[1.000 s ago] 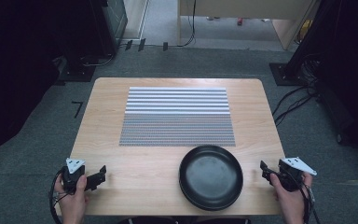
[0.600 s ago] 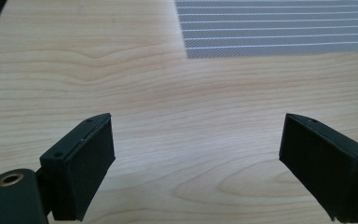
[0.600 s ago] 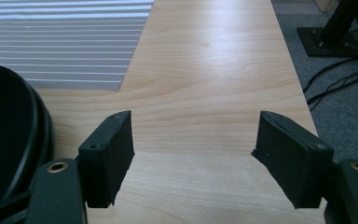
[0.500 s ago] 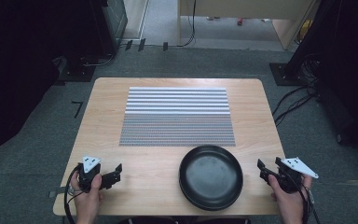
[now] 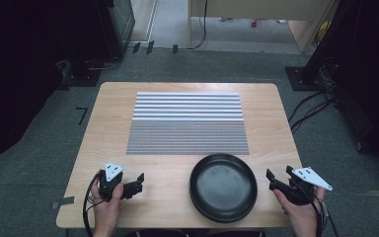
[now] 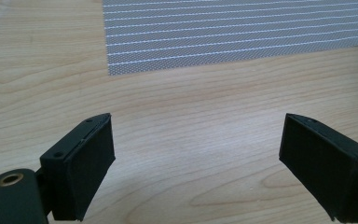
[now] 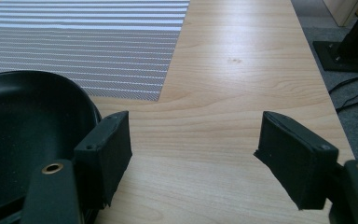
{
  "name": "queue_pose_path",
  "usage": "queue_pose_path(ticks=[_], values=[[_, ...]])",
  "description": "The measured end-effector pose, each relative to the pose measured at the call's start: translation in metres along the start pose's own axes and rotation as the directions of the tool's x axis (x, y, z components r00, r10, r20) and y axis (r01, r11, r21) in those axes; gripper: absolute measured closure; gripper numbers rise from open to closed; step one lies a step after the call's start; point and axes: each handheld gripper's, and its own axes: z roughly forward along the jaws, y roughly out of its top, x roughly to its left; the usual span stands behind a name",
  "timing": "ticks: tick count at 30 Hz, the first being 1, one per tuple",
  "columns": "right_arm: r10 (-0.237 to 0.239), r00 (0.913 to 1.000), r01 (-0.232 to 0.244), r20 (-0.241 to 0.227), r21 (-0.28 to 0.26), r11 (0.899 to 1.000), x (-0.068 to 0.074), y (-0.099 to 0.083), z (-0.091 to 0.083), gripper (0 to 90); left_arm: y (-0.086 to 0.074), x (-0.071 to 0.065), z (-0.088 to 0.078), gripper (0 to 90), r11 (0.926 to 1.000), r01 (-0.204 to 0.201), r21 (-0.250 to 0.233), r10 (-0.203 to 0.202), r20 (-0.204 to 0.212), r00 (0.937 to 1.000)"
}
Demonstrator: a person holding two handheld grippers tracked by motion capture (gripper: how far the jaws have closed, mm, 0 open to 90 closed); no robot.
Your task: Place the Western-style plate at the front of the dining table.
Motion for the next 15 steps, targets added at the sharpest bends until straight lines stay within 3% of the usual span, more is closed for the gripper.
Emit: queue_pose_path(ticks=[9,15], values=[[0.028,0.9995,-0.028,-0.012,-0.001,1.000,0.006,0.002,-0.001,29.8,0.005,-0.020,0.006,9.9,0.9999,-0.013,-0.002,0.013,0.055,0.9984],[0.032,0.9991,-0.032,-0.028,0.005,0.999,0.011,0.002,-0.001,32.6,0.008,-0.038,0.012,9.9,0.9992,-0.039,0.007,0.038,0.101,0.9941]])
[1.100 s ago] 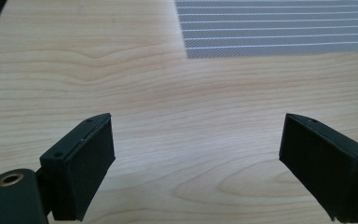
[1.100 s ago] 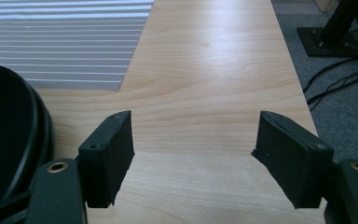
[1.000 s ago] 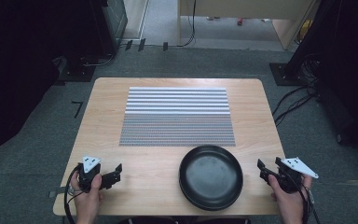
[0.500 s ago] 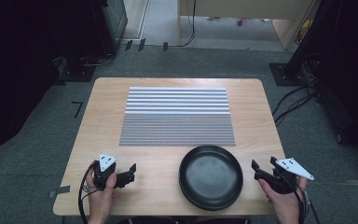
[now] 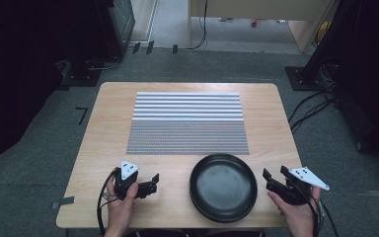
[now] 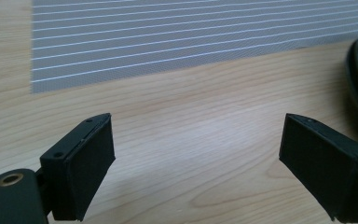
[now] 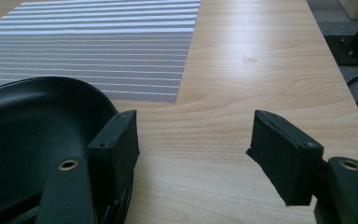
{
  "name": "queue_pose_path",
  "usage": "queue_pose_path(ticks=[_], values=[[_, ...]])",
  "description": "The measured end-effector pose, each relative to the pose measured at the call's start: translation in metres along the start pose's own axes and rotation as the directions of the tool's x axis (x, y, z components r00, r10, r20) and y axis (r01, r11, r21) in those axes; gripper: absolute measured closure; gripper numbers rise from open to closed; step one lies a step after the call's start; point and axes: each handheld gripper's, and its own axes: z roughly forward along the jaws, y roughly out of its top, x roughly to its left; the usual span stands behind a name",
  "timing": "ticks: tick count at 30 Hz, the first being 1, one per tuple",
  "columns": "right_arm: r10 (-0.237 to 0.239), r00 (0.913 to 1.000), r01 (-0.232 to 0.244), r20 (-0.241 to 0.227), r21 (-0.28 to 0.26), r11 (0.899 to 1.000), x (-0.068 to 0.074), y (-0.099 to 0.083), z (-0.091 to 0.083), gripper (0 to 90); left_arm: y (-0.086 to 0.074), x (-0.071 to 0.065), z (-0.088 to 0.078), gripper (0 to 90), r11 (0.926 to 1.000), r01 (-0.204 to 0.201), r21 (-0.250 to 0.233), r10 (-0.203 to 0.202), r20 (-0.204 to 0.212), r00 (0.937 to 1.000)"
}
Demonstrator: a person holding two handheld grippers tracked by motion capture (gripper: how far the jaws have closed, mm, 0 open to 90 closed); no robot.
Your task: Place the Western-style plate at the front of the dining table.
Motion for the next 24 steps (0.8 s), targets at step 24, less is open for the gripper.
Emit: queue_pose_path(ticks=[24], values=[[0.035,0.9852,-0.041,-0.167,-0.028,0.999,0.008,-0.007,0.006,51.3,0.033,-0.063,0.031,9.9,0.9995,-0.032,0.009,0.030,0.167,0.9855]])
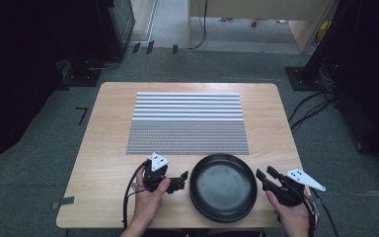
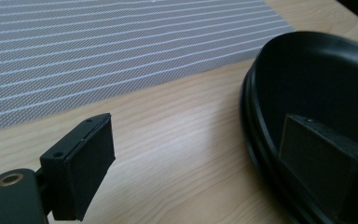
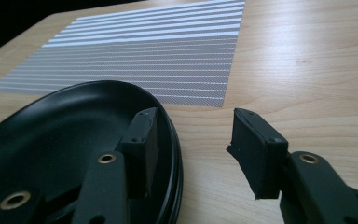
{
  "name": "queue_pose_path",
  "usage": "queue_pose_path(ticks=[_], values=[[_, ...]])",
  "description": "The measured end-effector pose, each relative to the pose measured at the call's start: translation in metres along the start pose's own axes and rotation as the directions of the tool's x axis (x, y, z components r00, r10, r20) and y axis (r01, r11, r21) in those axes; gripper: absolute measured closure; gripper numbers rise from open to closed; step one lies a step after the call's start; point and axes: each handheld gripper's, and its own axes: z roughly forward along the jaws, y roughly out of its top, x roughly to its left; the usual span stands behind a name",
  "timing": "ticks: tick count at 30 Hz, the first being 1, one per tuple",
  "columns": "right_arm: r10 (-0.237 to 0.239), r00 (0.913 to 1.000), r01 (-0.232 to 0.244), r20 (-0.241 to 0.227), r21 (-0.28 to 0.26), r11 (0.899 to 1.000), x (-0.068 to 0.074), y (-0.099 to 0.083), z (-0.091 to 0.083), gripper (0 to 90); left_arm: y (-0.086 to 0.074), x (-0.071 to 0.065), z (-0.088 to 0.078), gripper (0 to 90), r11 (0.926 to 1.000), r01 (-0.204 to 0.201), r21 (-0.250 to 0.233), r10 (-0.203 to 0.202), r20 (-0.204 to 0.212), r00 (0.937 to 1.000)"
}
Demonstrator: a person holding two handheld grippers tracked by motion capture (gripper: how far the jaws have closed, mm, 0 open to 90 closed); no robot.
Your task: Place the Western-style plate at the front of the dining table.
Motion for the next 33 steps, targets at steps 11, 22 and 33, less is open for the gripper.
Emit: queue_pose_path(ticks=[11,22,33], values=[[0.043,0.9987,-0.041,-0.027,0.056,0.998,0.004,-0.003,0.003,57.4,-0.002,-0.016,0.012,9.9,0.9999,-0.013,0.005,0.012,0.036,0.9993],[0.089,0.9950,-0.084,-0.044,0.112,0.990,0.007,-0.008,0.009,74.2,-0.011,-0.026,0.014,17.2,0.9992,-0.025,0.032,0.022,0.091,0.9956],[0.118,0.9928,-0.114,-0.020,0.141,0.983,0.007,-0.013,0.012,83.6,-0.019,-0.025,0.012,39.4,0.9980,0.005,0.063,-0.013,0.120,0.9927]])
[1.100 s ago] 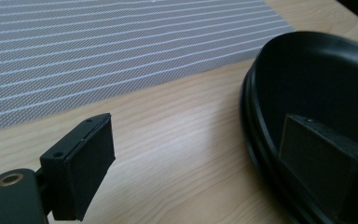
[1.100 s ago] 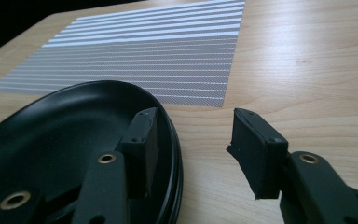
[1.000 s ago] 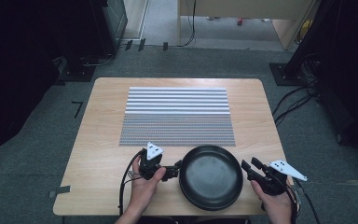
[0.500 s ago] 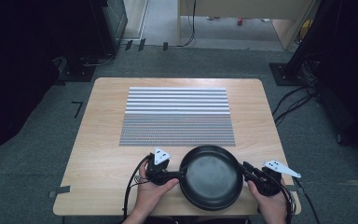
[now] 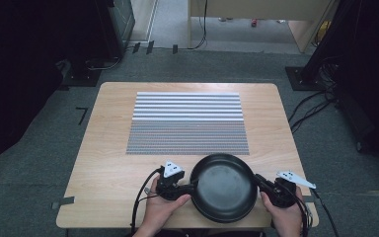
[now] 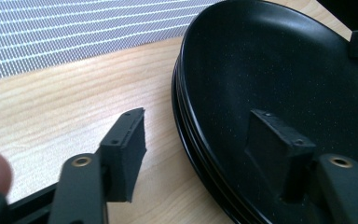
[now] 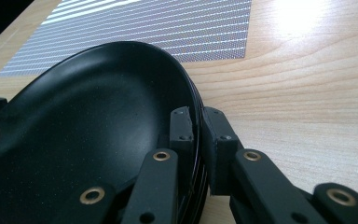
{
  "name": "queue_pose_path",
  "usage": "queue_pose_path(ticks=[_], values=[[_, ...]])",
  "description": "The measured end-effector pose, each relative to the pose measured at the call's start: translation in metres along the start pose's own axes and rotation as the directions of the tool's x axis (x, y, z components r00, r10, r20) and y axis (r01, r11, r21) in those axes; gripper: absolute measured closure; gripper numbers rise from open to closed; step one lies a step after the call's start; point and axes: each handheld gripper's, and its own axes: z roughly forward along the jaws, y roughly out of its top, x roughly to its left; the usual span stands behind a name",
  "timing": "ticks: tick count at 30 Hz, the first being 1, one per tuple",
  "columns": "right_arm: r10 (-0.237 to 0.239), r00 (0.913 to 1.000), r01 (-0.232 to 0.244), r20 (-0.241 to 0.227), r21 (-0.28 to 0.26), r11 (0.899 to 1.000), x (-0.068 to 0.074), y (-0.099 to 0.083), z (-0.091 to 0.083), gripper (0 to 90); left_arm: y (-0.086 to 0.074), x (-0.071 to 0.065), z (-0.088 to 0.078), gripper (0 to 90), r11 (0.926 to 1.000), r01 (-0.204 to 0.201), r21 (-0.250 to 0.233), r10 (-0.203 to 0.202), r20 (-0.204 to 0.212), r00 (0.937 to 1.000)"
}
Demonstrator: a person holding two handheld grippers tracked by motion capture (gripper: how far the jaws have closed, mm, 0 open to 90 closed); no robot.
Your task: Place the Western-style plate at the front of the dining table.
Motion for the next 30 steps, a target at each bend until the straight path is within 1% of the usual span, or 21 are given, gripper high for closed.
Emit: queue_pose_path(ticks=[2,4,6,9,11,19,23,27,30], values=[[0.008,1.0000,-0.008,-0.005,-0.002,1.000,-0.0011,0.0002,-0.0005,84.4,-0.0022,-0.0001,0.0009,42.7,1.0000,0.001,0.010,-0.001,0.005,1.0000],[0.021,0.9998,-0.021,-0.008,-0.003,1.000,-0.0018,0.0003,-0.0015,85.0,-0.0043,-0.0013,0.0020,47.9,0.9998,-0.005,0.017,0.005,0.014,0.9999],[0.028,0.9996,-0.028,-0.011,-0.005,1.000,-0.0021,-0.0001,-0.0025,85.4,-0.0051,-0.0023,0.0027,50.2,0.9997,-0.014,0.020,0.013,0.028,0.9995],[0.043,0.9989,-0.043,-0.019,-0.003,0.999,-0.0025,-0.0006,-0.0029,85.5,-0.0051,-0.0031,0.0027,53.1,0.9996,-0.019,0.021,0.019,0.033,0.9993],[0.053,0.9983,-0.053,-0.026,0.000,0.999,-0.0026,-0.0009,-0.0025,85.6,-0.0055,-0.0029,0.0029,54.0,0.9996,-0.018,0.023,0.017,0.041,0.9990],[0.054,0.9981,-0.054,-0.029,0.005,0.999,-0.0024,-0.0022,-0.0020,84.7,-0.0055,-0.0020,0.0043,54.7,0.9995,-0.005,0.030,0.003,0.063,0.9980],[0.056,0.9980,-0.056,-0.028,0.010,0.998,-0.0020,-0.0021,-0.0019,84.5,-0.0054,-0.0016,0.0044,56.0,0.9995,-0.011,0.030,0.009,0.071,0.9974],[0.059,0.9977,-0.059,-0.034,0.008,0.998,-0.0030,-0.0022,-0.0017,84.6,-0.0051,0.0018,0.0044,57.5,0.9995,0.002,0.030,-0.005,0.090,0.9959],[0.052,0.9983,-0.052,-0.024,0.004,0.999,-0.0017,-0.0024,-0.0015,84.5,-0.0051,0.0014,0.0041,58.0,0.9996,-0.003,0.028,0.000,0.086,0.9963]])
